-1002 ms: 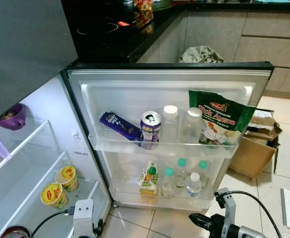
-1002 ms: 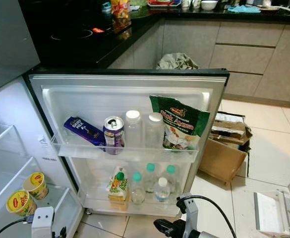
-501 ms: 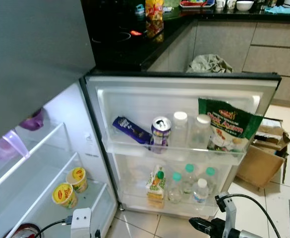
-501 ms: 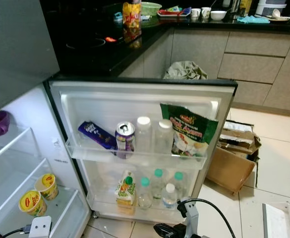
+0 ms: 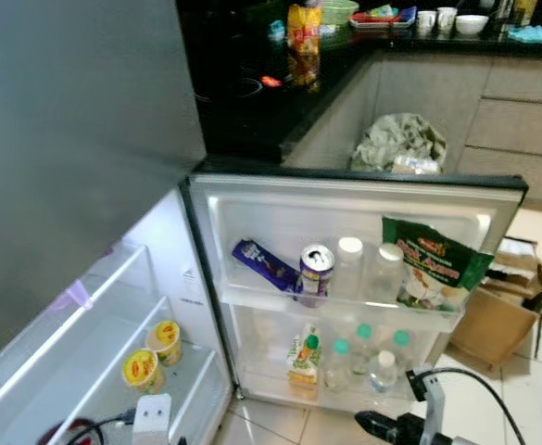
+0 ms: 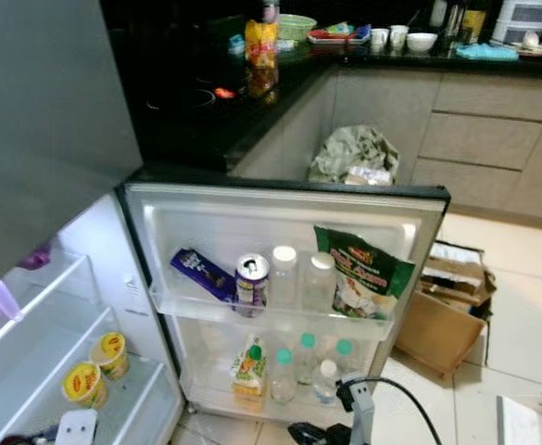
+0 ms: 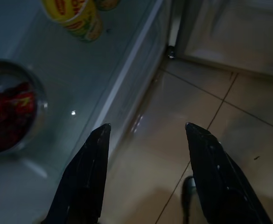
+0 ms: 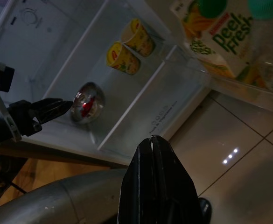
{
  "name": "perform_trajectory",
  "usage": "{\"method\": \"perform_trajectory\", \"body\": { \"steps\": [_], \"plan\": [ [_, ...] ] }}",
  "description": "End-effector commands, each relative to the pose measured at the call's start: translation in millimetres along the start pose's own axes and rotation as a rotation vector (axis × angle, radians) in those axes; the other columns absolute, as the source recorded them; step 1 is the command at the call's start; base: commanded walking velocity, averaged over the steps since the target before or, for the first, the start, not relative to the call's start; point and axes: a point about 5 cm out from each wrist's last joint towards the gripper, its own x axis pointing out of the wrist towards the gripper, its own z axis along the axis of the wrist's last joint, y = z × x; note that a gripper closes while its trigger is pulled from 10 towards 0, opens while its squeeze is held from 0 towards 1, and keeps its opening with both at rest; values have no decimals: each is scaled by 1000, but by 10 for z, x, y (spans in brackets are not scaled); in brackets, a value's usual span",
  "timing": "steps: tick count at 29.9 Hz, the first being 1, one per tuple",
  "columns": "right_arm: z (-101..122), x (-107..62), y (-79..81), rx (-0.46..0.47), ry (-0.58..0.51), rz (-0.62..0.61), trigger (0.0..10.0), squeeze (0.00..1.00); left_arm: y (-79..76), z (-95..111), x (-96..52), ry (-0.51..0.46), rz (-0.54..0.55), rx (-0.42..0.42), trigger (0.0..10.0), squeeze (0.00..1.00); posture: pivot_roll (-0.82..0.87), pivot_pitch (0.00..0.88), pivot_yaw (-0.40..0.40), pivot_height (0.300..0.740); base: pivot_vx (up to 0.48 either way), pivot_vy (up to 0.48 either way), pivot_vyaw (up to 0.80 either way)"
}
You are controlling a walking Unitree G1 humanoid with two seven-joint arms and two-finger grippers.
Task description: Restocking fridge
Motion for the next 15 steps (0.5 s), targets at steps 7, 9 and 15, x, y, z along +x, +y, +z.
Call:
{"method": "perform_trajectory", "body": {
  "steps": [7, 9, 15],
  "plan": [
    [-104, -18, -20, 22, 42, -42, 10000, 0, 3, -8, 2, 13, -3, 18, 10000, 0, -96, 10, 17, 738, 0, 0, 0],
    [-145, -58, -43, 53, 29, -70, 10000, 0, 13, -39, -9, 25, 3, 16, 10000, 0, -98, 33, 18, 740, 0, 0, 0],
    [-233, -146, -92, 68, 47, -129, 10000, 0, 22, -126, -42, 57, -2, 44, 10000, 0, -105, 28, 19, 740, 0, 0, 0]
  ]
}}
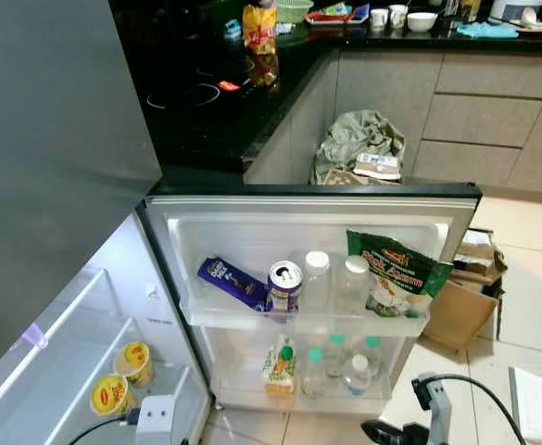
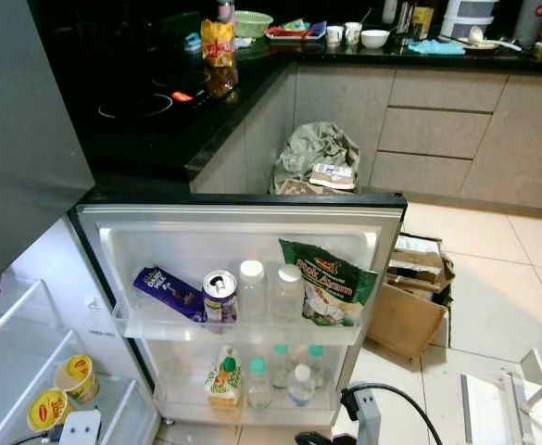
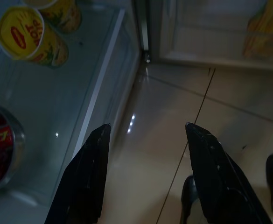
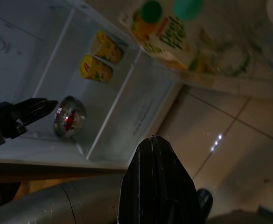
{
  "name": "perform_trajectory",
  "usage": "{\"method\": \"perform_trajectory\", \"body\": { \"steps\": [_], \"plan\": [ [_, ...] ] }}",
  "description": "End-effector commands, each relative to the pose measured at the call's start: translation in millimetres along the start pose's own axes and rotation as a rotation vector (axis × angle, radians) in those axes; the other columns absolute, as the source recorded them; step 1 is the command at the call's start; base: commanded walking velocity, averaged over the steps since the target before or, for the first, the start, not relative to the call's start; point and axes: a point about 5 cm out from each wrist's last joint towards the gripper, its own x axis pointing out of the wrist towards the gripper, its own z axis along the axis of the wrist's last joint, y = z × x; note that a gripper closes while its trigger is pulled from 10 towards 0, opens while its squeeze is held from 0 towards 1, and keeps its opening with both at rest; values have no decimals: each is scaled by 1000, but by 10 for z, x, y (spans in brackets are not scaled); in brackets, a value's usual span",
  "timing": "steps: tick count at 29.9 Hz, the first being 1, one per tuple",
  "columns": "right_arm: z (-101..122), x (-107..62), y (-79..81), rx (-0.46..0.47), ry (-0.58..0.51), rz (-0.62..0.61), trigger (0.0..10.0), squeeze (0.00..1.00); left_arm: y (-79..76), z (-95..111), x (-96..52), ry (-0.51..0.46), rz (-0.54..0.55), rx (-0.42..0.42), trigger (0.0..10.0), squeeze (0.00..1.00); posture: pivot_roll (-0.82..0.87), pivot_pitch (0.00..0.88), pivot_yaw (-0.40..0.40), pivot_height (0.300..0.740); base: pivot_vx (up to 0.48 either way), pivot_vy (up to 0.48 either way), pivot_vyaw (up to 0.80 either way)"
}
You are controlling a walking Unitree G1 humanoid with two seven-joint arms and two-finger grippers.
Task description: Restocking fridge
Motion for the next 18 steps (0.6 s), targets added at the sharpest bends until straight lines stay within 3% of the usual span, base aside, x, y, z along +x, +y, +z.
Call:
{"method": "perform_trajectory", "body": {
  "steps": [1, 14, 17, 18],
  "plan": [
    [-80, -57, -45, 22, 9, -50, 10000, 0, 45, -118, -41, 50, 17, 11, 10000, 0, -108, 34, 21, 740, 0, 0, 0],
    [-434, -272, -189, 109, 73, -290, 10000, 0, 106, -453, -189, 171, 29, -9, 10000, 0, -111, 25, 13, 740, 0, 0, 0],
    [-530, -455, -350, 163, 60, -575, 10000, 0, 146, -545, -235, 211, 49, -45, 10000, 0, -108, 23, 12, 740, 0, 0, 0],
    [-530, -455, -350, 163, 60, -575, 10000, 0, 146, -545, -235, 211, 49, -45, 10000, 0, -108, 23, 12, 740, 0, 0, 0]
  ]
}}
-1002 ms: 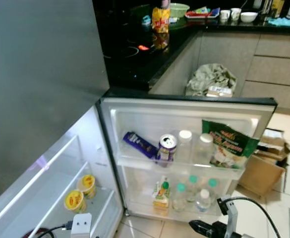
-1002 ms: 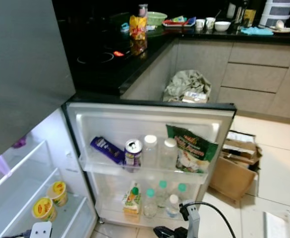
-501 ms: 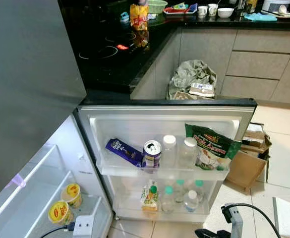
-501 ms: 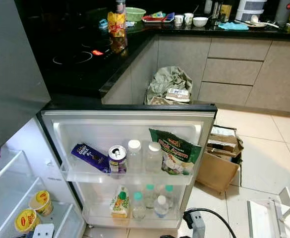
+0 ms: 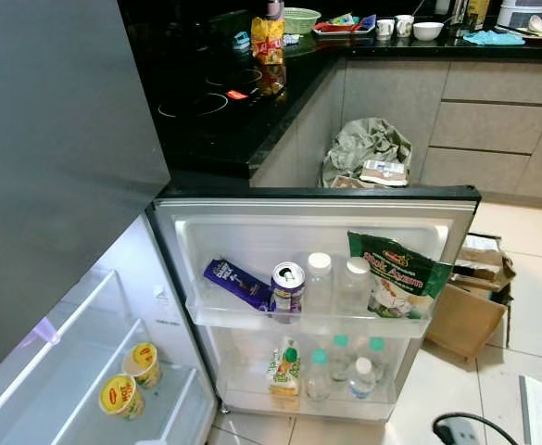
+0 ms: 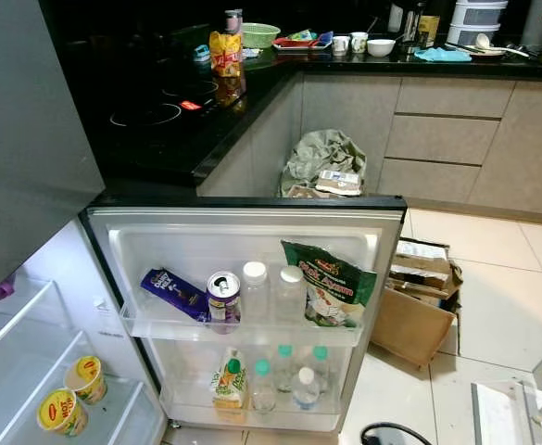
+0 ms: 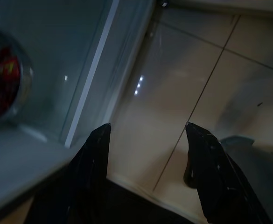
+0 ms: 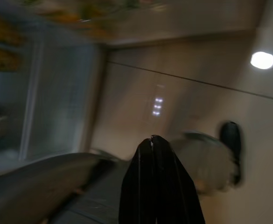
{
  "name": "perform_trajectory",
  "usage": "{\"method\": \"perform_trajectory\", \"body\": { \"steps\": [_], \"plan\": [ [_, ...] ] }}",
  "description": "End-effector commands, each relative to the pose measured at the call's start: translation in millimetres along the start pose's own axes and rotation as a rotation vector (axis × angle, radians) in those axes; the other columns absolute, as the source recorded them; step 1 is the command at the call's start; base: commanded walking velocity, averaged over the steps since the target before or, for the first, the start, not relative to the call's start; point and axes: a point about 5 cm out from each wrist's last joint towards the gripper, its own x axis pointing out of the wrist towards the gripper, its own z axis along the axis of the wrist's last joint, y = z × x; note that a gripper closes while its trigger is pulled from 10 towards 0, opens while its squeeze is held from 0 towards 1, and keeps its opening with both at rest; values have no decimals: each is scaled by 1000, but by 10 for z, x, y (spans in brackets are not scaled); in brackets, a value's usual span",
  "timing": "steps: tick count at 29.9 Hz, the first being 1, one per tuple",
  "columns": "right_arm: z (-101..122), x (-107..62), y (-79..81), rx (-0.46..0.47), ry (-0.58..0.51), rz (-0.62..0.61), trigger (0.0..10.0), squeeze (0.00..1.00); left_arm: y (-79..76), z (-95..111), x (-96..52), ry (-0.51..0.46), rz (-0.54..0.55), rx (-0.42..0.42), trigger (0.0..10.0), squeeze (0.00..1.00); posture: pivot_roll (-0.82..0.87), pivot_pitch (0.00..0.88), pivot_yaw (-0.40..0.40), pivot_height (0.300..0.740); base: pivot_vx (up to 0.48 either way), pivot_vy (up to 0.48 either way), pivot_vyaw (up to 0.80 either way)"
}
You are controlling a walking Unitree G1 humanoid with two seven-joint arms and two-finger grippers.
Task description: Restocking fridge
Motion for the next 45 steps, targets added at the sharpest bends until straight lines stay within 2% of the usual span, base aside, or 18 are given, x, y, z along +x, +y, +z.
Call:
{"method": "perform_trajectory", "body": {
  "steps": [1, 3, 5, 9, 18, 25, 28, 35, 45],
  "plan": [
    [-35, -21, -52, 33, -8, -64, 10000, 0, 60, -59, -18, 29, 16, -16, 10000, 0, -108, 23, 12, 740, 0, 0, 0],
    [-138, -86, -158, 58, 12, -170, 10000, 0, 95, -93, -29, 46, 32, -52, 10000, 0, -101, 15, 10, 740, 0, 0, 0],
    [-138, -86, -158, 58, 12, -170, 10000, 0, 95, -93, -29, 46, 32, -52, 10000, 0, -101, 15, 10, 740, 0, 0, 0],
    [-222, -129, -222, 66, 33, -255, 10000, 0, 83, -35, -4, 41, 18, -89, 10000, 0, -98, 0, -7, 740, 0, -69, 0],
    [-71, -63, -173, 9, 19, -242, 10000, 0, -22, 21, 23, 32, -23, -91, 10000, 0, -107, 0, -10, 740, 0, -420, 0],
    [81, -56, -202, -12, -46, -295, 10000, 0, -104, -14, 19, 44, -46, -96, 10000, 0, -113, 0, -4, 740, 0, -469, 0],
    [86, -55, -202, -12, -51, -299, 10000, 0, -110, -17, 18, 44, -49, -96, 10000, 0, -113, 0, -4, 740, 0, -469, 0],
    [-87, -78, -190, 17, -19, -281, 10000, 0, -93, -59, 3, 57, -49, -92, 10000, 0, -114, 0, 4, 740, 0, -468, 0],
    [-110, -88, -197, 11, -9, -277, 10000, 0, -103, -10, 20, 44, -55, -98, 10000, 0, -112, 0, 2, 740, 0, -469, 0]
  ]
}}
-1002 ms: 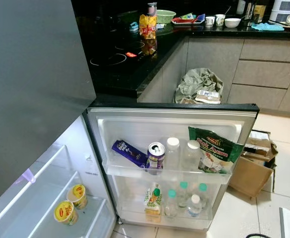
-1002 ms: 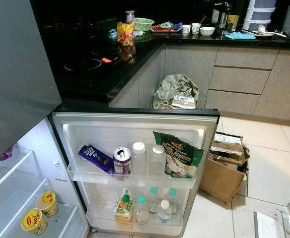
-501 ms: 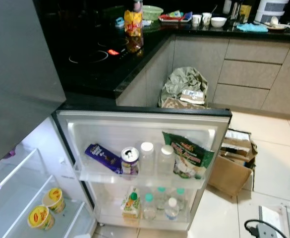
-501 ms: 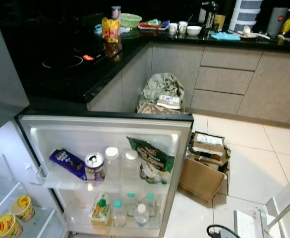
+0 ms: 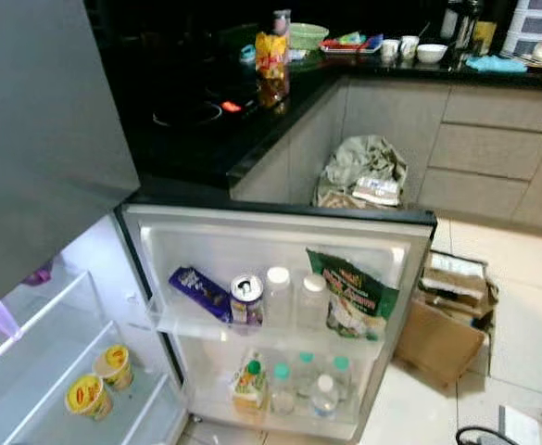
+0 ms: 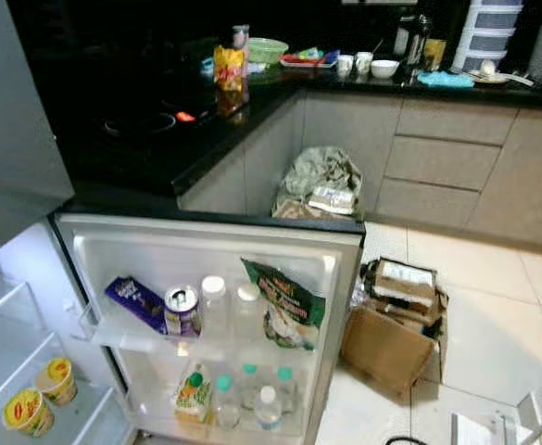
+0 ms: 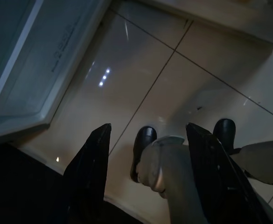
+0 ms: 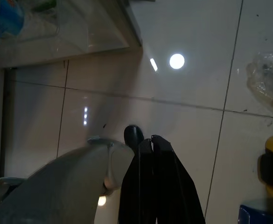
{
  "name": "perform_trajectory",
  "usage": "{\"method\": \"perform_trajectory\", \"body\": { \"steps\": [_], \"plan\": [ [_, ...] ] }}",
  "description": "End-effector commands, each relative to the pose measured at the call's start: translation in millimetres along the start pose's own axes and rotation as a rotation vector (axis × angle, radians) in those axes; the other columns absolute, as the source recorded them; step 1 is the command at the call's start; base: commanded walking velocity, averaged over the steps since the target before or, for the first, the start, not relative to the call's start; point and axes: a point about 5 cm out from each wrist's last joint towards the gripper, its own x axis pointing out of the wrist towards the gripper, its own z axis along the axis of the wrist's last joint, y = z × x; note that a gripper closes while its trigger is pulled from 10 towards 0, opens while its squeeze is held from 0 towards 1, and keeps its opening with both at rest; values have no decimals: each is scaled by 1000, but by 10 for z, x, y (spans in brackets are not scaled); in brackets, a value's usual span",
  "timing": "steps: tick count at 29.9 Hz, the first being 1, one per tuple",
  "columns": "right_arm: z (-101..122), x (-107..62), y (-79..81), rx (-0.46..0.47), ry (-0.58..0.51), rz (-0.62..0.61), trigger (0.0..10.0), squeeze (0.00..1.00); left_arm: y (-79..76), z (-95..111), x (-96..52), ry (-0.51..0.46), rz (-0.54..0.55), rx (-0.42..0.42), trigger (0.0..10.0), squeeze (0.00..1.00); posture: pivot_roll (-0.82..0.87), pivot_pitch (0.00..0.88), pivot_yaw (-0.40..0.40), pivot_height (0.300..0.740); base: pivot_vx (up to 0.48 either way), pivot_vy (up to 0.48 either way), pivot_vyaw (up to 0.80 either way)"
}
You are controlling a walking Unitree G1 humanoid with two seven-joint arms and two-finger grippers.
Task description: Restocking fridge
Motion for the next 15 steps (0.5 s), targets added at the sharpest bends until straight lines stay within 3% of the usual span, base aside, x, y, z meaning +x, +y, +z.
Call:
{"method": "perform_trajectory", "body": {
  "steps": [1, 10, 15],
  "plan": [
    [11, -13, -39, -1, -6, -10, 10000, 0, -21, -13, 2, 10, -8, -2, 10000, 0, -112, 0, 2, 740, 0, -469, 0],
    [8, -12, -26, -27, -3, 6, 10000, 0, -12, -64, -14, 23, -8, -4, 10000, 0, -113, 0, 3, 740, 0, -469, 0],
    [20, -9, 2, -75, 0, 47, 10000, 0, -10, -58, -13, 21, -8, -4, 10000, 0, -111, 0, 3, 740, 0, -469, 761]
  ]
}}
